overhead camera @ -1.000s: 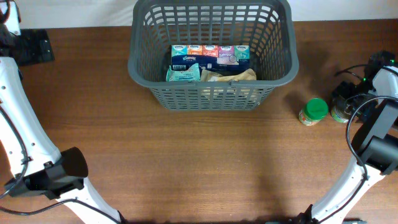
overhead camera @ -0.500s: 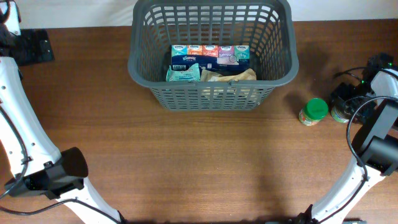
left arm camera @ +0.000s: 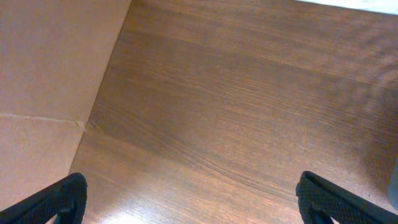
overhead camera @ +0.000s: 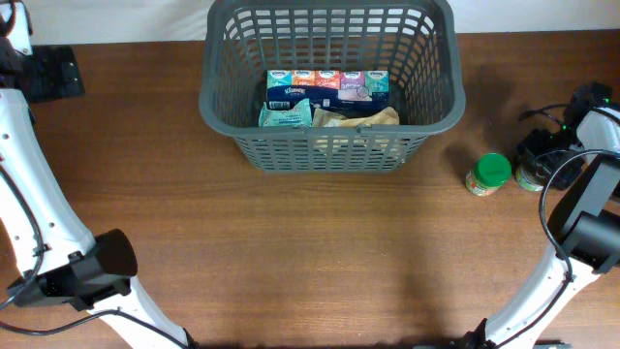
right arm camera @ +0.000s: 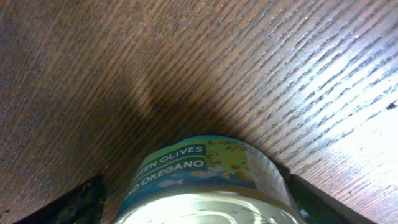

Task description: Pack container

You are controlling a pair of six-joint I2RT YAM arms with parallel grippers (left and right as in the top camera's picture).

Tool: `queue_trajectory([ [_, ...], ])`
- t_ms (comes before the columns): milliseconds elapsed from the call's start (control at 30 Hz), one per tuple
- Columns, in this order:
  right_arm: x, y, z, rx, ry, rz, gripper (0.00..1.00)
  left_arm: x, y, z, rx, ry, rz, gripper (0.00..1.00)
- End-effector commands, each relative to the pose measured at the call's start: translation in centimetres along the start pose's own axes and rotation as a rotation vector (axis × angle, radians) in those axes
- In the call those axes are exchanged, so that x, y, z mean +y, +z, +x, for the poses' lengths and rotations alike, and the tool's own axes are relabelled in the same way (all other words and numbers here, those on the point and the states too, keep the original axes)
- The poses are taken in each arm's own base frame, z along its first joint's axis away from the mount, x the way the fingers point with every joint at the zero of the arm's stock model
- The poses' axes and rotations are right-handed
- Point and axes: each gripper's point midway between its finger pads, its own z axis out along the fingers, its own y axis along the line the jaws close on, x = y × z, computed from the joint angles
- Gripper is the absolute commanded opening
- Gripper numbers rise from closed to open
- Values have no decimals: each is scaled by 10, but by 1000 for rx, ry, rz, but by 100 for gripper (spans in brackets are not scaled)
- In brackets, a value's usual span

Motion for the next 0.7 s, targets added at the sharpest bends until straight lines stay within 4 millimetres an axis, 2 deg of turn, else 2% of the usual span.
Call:
queue_trajectory([
  [0, -10, 18, 14, 46, 2, 58, 79, 1, 0, 1, 1, -18, 2, 99],
  [400, -11, 17, 17, 61, 3, 64, 77, 1, 0, 1, 1, -18, 1, 99],
  [500, -12, 17, 19, 68, 5, 67, 84, 1, 0, 1, 1, -19, 1, 99],
  [667, -12, 18, 20, 71, 28, 70, 84, 1, 0, 1, 1, -18, 2, 99],
])
